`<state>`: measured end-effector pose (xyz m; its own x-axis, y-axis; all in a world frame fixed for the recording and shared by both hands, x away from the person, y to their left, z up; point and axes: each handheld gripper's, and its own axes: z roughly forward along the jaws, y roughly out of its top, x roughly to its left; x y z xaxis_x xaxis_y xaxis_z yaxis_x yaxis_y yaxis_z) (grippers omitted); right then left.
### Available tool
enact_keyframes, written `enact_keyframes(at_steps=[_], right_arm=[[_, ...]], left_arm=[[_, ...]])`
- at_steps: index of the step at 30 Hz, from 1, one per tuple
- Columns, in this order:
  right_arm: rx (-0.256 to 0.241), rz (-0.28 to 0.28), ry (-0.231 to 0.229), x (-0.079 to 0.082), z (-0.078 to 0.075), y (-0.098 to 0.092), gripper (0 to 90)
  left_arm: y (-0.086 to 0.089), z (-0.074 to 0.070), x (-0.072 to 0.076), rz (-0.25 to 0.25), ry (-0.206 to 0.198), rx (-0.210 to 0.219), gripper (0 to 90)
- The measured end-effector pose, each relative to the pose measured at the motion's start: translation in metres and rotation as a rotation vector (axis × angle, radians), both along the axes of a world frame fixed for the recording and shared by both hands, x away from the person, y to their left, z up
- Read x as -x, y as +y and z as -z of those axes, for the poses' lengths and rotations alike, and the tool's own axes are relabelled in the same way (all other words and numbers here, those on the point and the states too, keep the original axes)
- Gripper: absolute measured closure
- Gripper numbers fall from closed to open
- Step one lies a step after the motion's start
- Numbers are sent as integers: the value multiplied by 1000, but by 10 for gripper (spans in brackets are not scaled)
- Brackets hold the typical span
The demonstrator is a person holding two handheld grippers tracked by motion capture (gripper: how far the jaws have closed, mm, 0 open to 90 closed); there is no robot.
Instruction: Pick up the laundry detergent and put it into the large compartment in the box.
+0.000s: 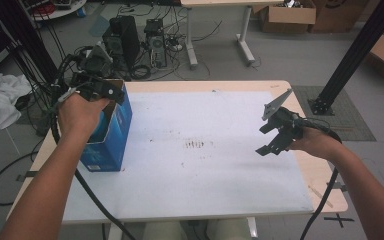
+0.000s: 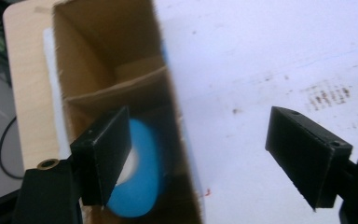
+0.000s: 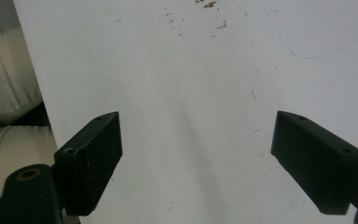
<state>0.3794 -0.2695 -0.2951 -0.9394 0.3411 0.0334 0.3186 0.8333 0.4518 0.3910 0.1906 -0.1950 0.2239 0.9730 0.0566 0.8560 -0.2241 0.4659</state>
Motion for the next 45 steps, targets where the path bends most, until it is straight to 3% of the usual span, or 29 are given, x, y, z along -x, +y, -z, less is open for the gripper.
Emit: enact_keyframes(at_steps=[4, 6, 9, 15, 19, 20, 22, 25, 26, 27, 28, 29, 30, 31, 32, 33, 34, 36, 40, 45], right_arm=[[1, -2, 1, 0, 0, 0, 162], [0, -2, 2, 0, 0, 0, 162], [0, 0, 3, 1, 0, 0, 162], [0, -1, 5, 1, 0, 0, 162], [2, -1, 4, 1, -1, 1, 162], [2, -1, 4, 1, -1, 1, 162], [1, 1, 3, 1, -2, 1, 162], [0, 0, 2, 1, -2, 2, 162], [0, 0, 4, 2, -3, 2, 162], [0, 0, 4, 2, -3, 2, 162], [1, 1, 4, 3, -3, 3, 162], [1, 1, 4, 3, -3, 3, 162], [0, -2, 4, 3, -3, 3, 162], [0, -2, 4, 3, -3, 3, 162], [2, 0, 4, 3, -2, 3, 162], [2, 0, 4, 3, -2, 3, 162], [2, 2, 4, 3, -3, 3, 162], [2, 2, 4, 4, -3, 3, 162], [1, 5, 9, 4, -2, 1, 162], [1, 9, 14, 4, 0, 0, 162]], left_arm=[[-10, -2, 1, 48, -8, -4, 219], [-18, -3, 1, 98, -6, -5, 216], [-24, -5, 1, 124, -12, -10, 197], [-41, -8, 2, 207, -40, -23, 183], [-59, -9, 2, 284, -46, -26, 182], [-59, -9, 2, 284, -46, -26, 183], [-73, -9, 3, 346, -42, -37, 182], [-83, -7, 3, 380, -42, -36, 182], [-93, -5, 3, 421, -31, -39, 181], [-93, -5, 3, 421, -31, -39, 179], [-104, 0, 3, 472, -19, -36, 182], [-104, 0, 3, 472, -19, -36, 183], [-113, 3, 3, 535, -4, -57, 181], [-113, 3, 3, 535, -4, -57, 183], [-122, 8, 2, 585, 7, -69, 184], [-122, 8, 2, 585, 7, -69, 183], [-129, 12, 1, 632, 20, -74, 181], [-132, 14, 1, 650, 20, -74, 182], [-144, 24, 0, 743, 48, -80, 182], [-149, 30, -1, 780, 62, -73, 183]])
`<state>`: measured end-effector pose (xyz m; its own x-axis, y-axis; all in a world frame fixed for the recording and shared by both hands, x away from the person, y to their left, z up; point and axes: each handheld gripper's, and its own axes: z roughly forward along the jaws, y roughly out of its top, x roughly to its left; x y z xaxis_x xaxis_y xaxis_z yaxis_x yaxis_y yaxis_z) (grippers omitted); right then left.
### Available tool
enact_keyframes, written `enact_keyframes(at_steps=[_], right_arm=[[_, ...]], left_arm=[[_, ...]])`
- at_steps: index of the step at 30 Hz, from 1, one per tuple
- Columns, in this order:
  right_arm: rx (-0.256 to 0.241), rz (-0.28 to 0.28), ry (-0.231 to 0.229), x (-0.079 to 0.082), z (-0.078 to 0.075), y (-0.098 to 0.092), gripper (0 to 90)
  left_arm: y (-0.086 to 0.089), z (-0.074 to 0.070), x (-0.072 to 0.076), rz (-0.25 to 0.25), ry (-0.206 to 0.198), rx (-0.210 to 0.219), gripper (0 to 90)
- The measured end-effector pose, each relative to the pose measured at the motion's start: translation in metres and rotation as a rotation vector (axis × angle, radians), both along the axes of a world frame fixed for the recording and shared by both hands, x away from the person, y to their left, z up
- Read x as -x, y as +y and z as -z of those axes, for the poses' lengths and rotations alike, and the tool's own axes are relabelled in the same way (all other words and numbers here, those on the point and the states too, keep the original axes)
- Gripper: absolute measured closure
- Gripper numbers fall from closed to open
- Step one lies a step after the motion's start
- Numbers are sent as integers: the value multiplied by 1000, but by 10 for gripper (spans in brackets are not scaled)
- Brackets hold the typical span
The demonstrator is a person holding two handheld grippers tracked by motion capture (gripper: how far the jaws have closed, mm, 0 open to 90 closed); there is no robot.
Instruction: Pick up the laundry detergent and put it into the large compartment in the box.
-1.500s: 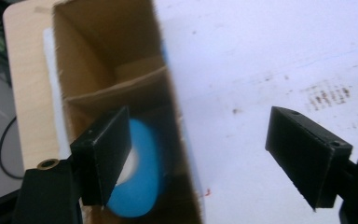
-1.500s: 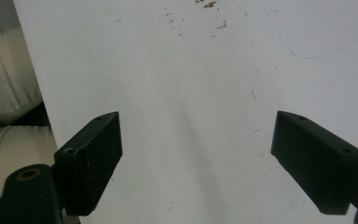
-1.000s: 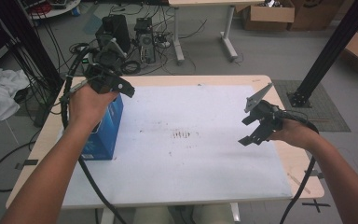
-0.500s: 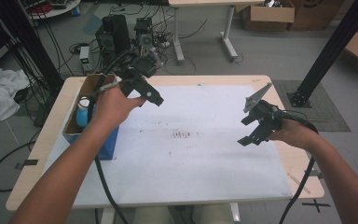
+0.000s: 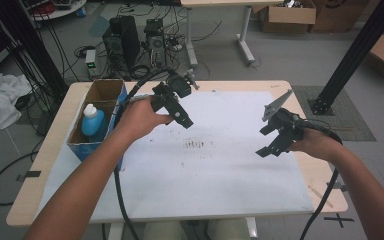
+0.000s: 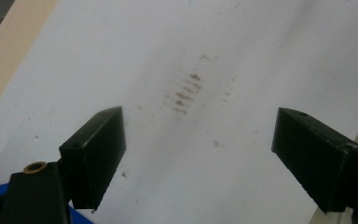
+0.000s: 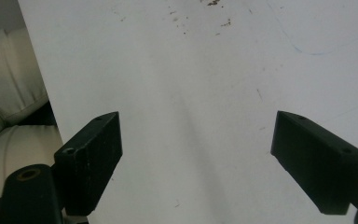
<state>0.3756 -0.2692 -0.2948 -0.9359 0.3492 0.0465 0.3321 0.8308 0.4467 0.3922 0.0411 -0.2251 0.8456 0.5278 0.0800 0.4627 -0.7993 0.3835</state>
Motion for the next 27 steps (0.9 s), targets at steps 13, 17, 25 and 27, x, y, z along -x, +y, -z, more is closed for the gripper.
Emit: enact_keyframes(at_steps=[13, 17, 25, 27], right_arm=[[-1, -12, 9, -2, 4, 8, 162], [0, -13, 11, -3, 5, 9, 162], [-1, -10, 13, -4, 5, 8, 162], [0, -9, 13, -4, 6, 8, 162]], left_arm=[[-10, 19, -2, 68, 32, -9, 183], [-11, 23, -3, 73, 37, -10, 184], [-11, 26, -5, 77, 44, -9, 184], [-11, 26, -6, 74, 43, -8, 184]])
